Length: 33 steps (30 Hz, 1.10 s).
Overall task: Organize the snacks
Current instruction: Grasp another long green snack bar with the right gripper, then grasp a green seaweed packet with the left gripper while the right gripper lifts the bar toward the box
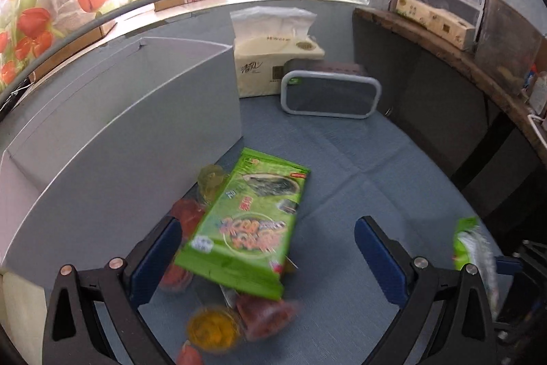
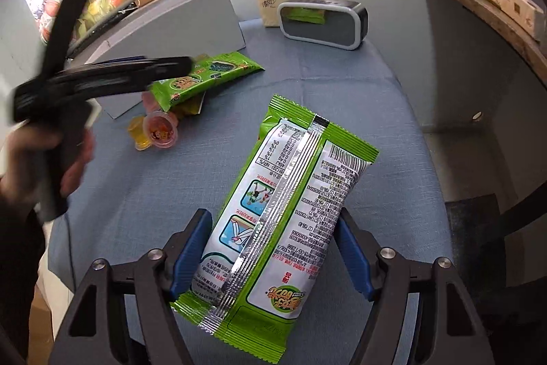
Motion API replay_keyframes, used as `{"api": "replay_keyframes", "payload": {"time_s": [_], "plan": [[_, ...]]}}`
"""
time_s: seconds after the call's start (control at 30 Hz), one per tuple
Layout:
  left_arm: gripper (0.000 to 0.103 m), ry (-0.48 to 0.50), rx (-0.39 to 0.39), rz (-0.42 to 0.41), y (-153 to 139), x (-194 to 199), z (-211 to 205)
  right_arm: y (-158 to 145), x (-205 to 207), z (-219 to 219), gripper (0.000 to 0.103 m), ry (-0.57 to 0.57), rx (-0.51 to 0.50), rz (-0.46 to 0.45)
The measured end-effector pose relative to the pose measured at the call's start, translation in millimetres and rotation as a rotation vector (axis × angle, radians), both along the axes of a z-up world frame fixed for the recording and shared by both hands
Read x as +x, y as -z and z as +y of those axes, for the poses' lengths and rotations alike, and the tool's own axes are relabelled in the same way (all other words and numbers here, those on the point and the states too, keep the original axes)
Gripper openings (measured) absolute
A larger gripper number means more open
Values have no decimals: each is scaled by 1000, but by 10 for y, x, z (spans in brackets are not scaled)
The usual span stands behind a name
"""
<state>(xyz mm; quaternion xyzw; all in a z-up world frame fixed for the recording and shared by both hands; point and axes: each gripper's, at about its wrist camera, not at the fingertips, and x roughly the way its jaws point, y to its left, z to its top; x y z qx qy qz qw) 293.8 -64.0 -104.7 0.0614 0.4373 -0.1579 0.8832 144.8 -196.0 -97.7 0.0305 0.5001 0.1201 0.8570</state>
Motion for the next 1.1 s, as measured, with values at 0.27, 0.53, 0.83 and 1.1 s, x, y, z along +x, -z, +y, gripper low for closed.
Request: {"api": "replay_keyframes", "payload": {"time_s": [0.27, 0.53, 0.83, 1.1], "plan": [[103, 37, 93, 46, 259, 253, -99, -101, -44, -58, 77, 0, 30, -23], [85, 107, 209, 108, 550, 430, -249, -139, -61, -36, 77, -13, 20, -46], [72, 116, 208, 122, 511, 531, -234, -110, -81, -63, 77, -9, 18, -45], [72, 76, 112, 47, 161, 264, -130, -97, -94, -65, 77, -16, 31, -54]]}}
